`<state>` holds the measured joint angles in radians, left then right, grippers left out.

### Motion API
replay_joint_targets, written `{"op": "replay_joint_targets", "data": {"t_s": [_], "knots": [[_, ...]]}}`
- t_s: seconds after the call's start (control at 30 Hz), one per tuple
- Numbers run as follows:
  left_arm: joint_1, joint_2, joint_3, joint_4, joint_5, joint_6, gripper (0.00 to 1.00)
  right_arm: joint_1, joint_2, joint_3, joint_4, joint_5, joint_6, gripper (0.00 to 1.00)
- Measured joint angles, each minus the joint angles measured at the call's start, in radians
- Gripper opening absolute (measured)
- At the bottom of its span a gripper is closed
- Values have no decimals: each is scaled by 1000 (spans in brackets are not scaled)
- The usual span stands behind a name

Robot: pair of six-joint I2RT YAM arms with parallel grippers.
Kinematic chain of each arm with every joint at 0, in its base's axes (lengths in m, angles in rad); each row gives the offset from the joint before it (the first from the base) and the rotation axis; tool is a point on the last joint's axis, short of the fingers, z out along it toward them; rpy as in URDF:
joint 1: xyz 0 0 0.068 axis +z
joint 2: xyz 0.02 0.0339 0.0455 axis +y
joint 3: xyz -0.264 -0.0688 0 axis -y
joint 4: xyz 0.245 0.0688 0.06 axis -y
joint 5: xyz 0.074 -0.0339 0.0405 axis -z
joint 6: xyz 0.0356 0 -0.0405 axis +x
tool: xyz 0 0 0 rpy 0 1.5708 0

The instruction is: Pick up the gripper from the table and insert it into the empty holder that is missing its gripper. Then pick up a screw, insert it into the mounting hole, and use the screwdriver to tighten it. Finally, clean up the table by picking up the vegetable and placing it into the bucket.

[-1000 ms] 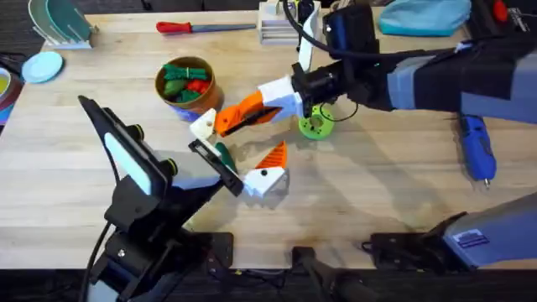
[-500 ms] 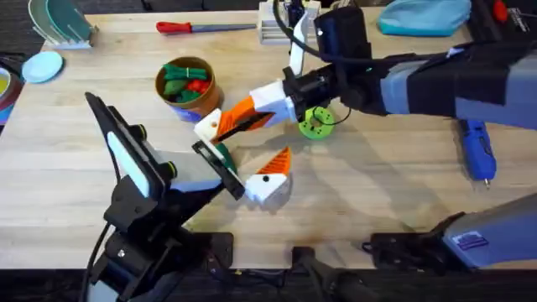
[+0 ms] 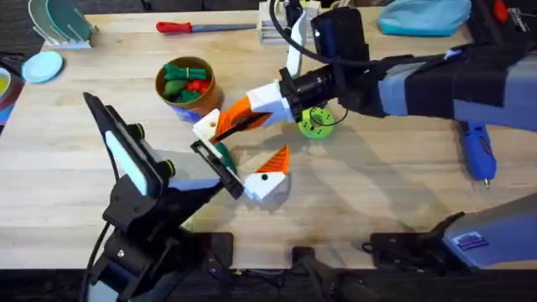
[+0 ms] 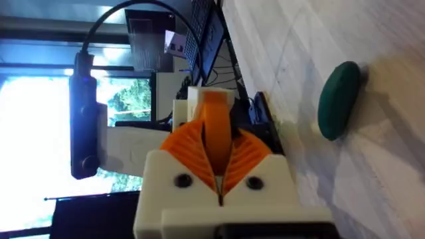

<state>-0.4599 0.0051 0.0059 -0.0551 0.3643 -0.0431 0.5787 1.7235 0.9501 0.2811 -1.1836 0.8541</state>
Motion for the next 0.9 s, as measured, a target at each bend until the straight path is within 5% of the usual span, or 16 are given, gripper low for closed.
{"op": "replay_joint_targets", "data": {"t_s": [0.9], "knots": [[12,0,0,-1,35,-22,992,0,114,82,8,-90,14,8]]}}
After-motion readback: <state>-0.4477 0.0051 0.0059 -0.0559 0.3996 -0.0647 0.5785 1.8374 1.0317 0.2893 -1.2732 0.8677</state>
